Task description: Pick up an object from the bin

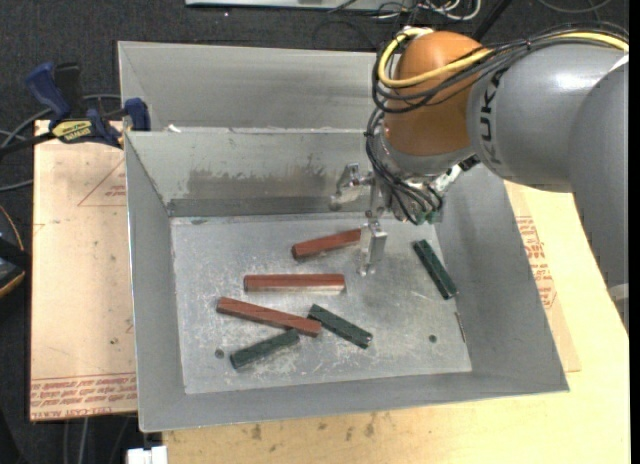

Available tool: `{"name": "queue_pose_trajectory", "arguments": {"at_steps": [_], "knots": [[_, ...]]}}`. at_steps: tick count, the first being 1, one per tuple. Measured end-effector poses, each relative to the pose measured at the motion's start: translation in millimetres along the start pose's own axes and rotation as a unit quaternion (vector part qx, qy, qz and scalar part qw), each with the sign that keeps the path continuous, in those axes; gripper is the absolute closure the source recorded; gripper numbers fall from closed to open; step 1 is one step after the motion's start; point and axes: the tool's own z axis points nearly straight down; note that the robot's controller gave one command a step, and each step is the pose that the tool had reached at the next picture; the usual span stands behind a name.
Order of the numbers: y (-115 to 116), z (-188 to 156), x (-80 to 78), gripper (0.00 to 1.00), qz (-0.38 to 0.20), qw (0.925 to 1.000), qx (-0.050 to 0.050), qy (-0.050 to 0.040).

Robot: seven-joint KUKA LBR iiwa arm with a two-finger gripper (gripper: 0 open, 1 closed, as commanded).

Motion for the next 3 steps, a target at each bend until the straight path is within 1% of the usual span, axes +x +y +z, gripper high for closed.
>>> {"name": "queue_pose_trajectory", "arguments": {"at_steps": [1,2,3], "knots": [[15,50,-10.9,1.00,0.055,0.9985,-0.001,-0.0025],[15,50,-10.9,1.00,0.055,0.9985,0.000,-0.0025],[18,20,-1.9,1.00,0.049,0.9988,0.000,0.0006]]}}
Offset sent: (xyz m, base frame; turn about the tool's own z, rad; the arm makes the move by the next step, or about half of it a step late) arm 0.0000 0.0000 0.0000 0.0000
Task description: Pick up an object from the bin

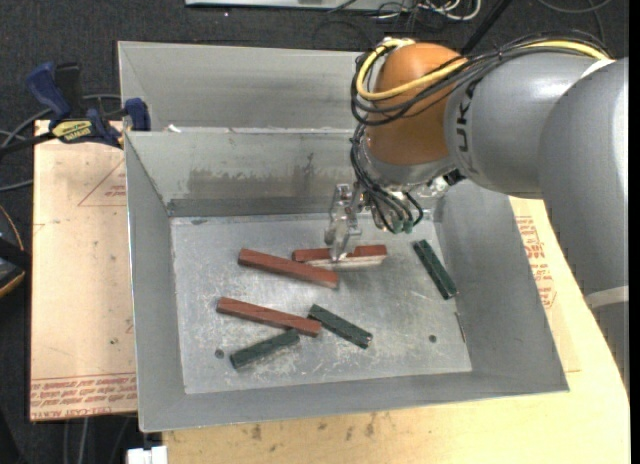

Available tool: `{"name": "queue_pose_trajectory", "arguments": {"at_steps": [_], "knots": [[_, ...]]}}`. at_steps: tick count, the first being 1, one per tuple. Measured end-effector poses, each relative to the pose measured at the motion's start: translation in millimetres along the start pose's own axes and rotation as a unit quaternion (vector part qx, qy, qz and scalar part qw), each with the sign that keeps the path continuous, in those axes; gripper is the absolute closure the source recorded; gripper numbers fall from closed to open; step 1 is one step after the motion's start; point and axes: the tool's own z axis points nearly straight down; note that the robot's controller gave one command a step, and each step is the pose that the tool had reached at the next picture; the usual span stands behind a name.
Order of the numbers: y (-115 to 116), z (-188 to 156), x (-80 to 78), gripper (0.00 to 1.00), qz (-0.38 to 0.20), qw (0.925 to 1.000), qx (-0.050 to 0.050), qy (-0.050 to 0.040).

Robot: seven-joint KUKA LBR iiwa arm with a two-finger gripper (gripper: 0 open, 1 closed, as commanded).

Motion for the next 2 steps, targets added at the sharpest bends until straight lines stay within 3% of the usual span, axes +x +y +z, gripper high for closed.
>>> {"name": "queue_pose_trajectory", "arguments": {"at_steps": [1,2], "knots": [[1.0,-35.1,4.0,0.00,0.022,0.9998,0.000,-0.0007],[1.1,-35.1,4.0,0.00,0.022,0.9998,0.000,-0.0007]]}}
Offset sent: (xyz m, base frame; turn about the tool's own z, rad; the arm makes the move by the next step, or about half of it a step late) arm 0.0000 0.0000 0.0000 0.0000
